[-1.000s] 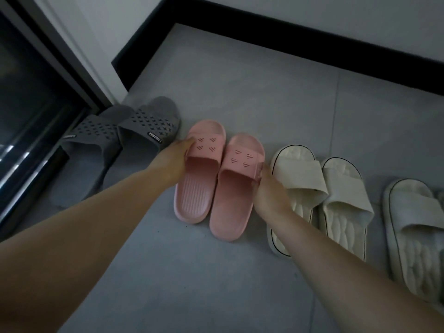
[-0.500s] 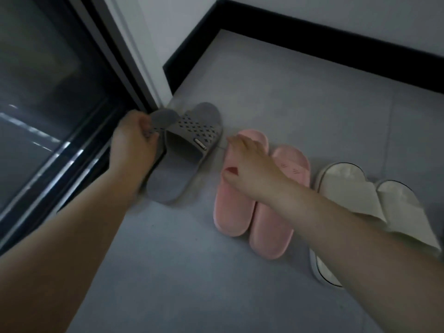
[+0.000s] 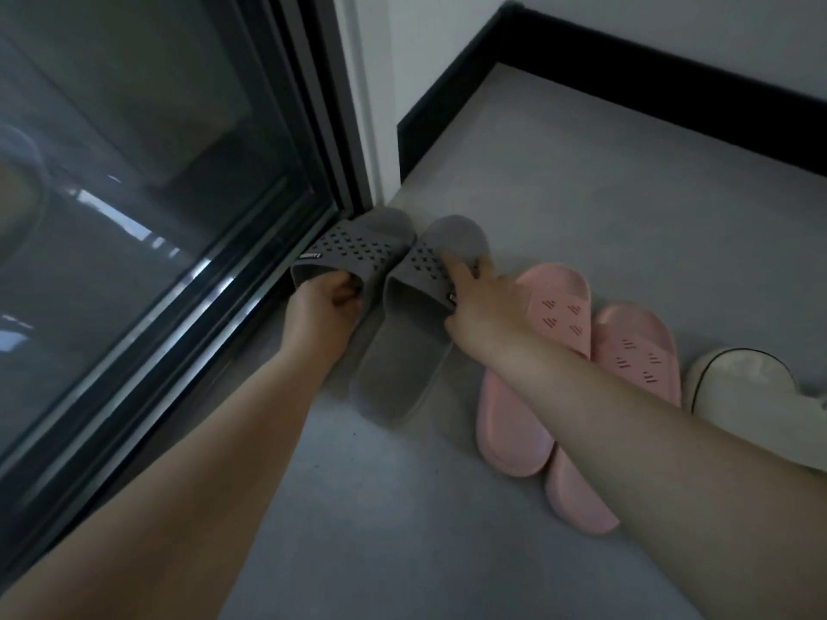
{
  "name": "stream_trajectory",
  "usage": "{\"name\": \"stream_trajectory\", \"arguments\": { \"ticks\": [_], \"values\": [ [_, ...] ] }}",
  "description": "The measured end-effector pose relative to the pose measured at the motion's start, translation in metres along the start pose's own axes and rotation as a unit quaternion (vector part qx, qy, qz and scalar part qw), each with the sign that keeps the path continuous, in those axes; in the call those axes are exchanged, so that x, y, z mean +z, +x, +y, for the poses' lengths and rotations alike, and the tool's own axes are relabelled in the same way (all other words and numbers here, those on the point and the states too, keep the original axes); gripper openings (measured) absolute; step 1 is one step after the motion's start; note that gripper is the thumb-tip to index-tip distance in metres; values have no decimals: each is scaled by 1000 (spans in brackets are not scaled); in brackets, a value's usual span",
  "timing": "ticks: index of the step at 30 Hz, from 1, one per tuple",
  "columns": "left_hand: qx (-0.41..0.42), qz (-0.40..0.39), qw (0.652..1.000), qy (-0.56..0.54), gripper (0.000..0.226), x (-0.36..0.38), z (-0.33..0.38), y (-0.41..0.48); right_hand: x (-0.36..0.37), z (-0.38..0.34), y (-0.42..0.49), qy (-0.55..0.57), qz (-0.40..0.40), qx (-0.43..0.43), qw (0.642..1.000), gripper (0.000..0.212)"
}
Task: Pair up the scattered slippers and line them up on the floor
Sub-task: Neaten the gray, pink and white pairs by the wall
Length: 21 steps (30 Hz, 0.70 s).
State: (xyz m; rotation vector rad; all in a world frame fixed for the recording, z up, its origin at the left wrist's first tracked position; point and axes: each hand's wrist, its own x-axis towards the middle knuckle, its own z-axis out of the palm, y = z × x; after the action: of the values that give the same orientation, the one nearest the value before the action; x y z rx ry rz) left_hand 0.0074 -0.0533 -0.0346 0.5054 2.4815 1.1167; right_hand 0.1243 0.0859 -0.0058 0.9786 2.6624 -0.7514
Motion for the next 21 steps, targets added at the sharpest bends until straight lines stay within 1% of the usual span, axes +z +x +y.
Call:
{"name": "stream_trajectory", "arguments": {
  "ticks": [1,4,8,11,17,21],
  "values": [
    [15,6,1000,9,24,0,0,-1,3,0,-5,14,3,-3,1000,75],
    [-4,3,1000,-31,27,2,4,-3,7,1,-13,67,11,-4,998,78],
    [28,-3,999,-20,27,5,13,0,12,0,-19,103,16,-10,995,80],
    [30,-5,999,-12,28,9,14,3,15,2,-22,131,20,-12,991,79],
    [4,40,999,22,26,13,15,-2,18,5,-28,209,39,-2,977,77],
    [10,52,997,52,26,13,19,-5,18,7,-31,234,42,-9,971,73]
  ]
}}
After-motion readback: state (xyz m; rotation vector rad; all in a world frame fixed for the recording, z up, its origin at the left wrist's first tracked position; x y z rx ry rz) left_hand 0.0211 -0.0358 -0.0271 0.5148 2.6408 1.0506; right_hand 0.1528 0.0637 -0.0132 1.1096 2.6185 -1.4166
